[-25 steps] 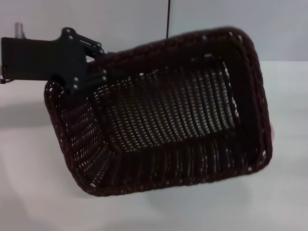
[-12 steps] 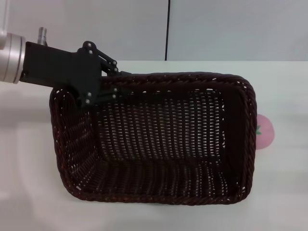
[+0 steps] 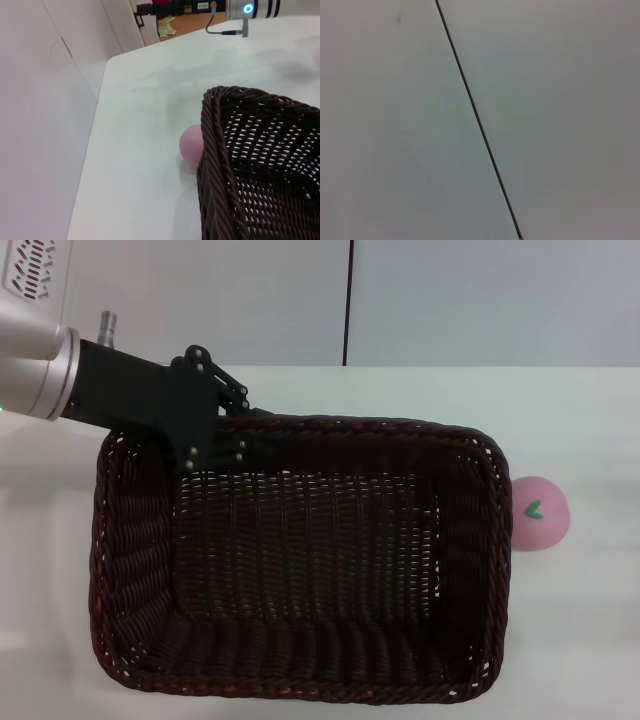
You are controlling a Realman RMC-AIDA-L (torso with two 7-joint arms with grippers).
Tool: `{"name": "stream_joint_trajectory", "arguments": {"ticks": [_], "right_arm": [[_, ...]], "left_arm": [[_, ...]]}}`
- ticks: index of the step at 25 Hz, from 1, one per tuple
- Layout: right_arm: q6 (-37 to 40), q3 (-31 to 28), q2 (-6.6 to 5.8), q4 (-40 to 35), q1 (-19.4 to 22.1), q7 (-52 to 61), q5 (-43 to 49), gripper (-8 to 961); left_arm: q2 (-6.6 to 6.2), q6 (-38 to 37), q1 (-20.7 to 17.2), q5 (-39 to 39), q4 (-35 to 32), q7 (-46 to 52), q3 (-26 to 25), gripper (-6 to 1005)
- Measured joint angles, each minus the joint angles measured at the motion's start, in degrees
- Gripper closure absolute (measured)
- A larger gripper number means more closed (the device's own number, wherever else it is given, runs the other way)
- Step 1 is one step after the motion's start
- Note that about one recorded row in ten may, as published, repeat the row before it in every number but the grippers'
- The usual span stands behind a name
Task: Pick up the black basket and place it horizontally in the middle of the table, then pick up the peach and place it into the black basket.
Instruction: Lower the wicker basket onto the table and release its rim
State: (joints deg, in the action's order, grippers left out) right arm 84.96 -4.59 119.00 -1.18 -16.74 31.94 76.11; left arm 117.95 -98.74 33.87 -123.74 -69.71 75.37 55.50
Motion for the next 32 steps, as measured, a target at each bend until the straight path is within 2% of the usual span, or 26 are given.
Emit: {"name": "stream_joint_trajectory", "arguments": {"ticks": [17, 22, 27, 32], "right_arm": [[-0.7, -0.3, 0.00, -0.1, -0.3, 1.0, -0.2, 440], [-0.8, -0.5, 0.00, 0.0, -0.2, 1.0, -0.4, 440], [-0.9, -0.5, 0.00, -0.1, -0.1, 1.0, -0.4, 441], [-0.9, -0.4, 0.00, -0.1, -0.1, 1.0, -0.4, 441]], "left_arm": [[0.44, 4.5, 0.2, 0.6, -0.3, 0.2, 1.7, 745], [0.54, 5.9, 0.1, 1.2, -0.4, 0.0, 2.7, 528], [0.50, 8.3, -0.9, 4.0, -0.7, -0.9, 4.0, 449], [0.45, 10.5, -2.6, 8.9, -1.6, -2.9, 3.9, 449]]}}
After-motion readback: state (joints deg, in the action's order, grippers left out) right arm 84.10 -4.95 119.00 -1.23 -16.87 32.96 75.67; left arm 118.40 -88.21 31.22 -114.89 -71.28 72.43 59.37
